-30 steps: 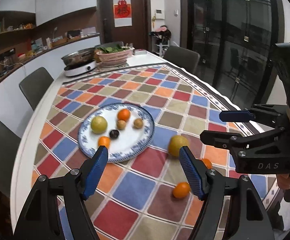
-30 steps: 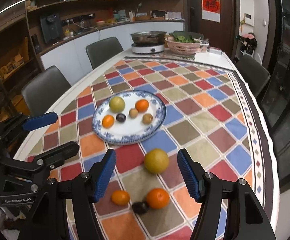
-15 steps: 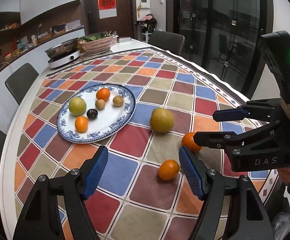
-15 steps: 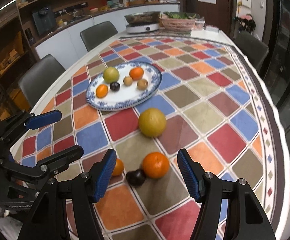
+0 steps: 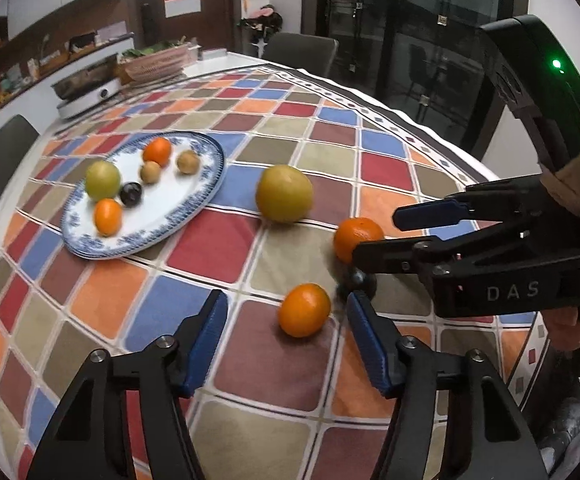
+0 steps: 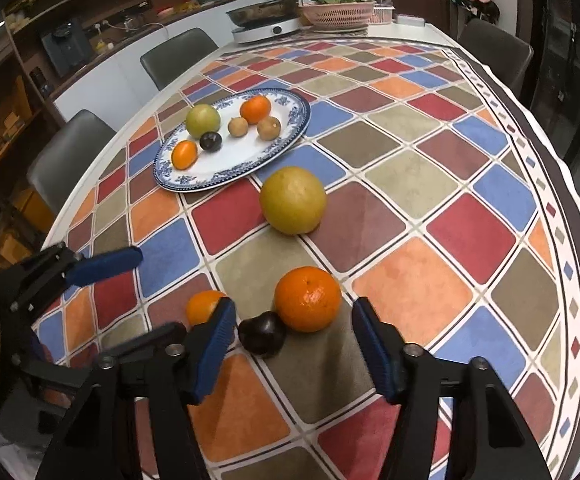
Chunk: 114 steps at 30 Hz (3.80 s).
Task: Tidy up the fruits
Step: 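Grasp an orange with the left gripper while the right gripper grasps another orange, then carry both oranges onto the plate and open both grippers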
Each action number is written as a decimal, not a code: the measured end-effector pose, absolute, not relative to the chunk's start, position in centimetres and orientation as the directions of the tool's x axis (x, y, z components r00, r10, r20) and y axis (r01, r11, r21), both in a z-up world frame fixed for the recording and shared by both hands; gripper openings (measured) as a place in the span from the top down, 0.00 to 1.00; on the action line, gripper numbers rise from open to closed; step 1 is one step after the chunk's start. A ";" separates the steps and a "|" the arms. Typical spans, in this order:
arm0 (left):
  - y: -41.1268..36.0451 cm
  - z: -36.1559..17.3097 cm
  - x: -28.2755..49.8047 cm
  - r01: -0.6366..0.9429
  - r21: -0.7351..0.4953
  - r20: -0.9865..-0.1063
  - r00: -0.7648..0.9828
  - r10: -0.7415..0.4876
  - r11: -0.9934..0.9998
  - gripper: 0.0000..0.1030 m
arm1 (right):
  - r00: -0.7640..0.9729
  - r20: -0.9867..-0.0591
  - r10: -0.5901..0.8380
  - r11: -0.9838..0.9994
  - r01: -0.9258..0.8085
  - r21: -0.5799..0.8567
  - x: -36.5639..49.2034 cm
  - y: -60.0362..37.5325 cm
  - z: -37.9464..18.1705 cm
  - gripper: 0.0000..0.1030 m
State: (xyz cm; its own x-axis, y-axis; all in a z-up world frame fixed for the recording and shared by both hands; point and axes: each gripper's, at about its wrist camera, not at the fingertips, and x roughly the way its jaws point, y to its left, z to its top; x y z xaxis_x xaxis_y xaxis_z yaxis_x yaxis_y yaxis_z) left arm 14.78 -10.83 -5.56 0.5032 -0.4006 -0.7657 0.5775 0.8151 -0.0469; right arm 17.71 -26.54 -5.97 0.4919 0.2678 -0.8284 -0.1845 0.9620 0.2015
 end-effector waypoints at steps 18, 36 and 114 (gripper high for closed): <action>-11.6 -8.3 16.4 0.596 -0.097 -0.797 0.432 -0.421 0.797 0.61 | 0.451 -0.851 0.270 0.961 -0.175 0.212 19.5 -26.4 -7.4 0.52; -10.4 -6.0 16.7 0.534 -0.133 -0.776 0.468 -0.423 0.835 0.68 | 0.460 -0.850 0.256 0.964 -0.183 0.191 19.7 -26.2 -7.4 0.59; 0.3 -4.7 33.1 0.283 -0.059 -0.767 0.601 -0.225 0.957 0.55 | 0.503 -0.825 0.258 0.943 -0.316 0.102 37.2 -16.4 -4.4 0.55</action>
State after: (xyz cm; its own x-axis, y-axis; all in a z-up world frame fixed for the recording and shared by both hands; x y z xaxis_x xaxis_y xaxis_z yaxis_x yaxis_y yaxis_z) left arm 33.13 0.32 -4.69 0.6013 -0.2251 -0.7667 0.2835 0.9572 -0.0587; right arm 37.19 -16.37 -4.40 0.5030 0.2576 -0.8250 -0.3164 0.9432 0.1016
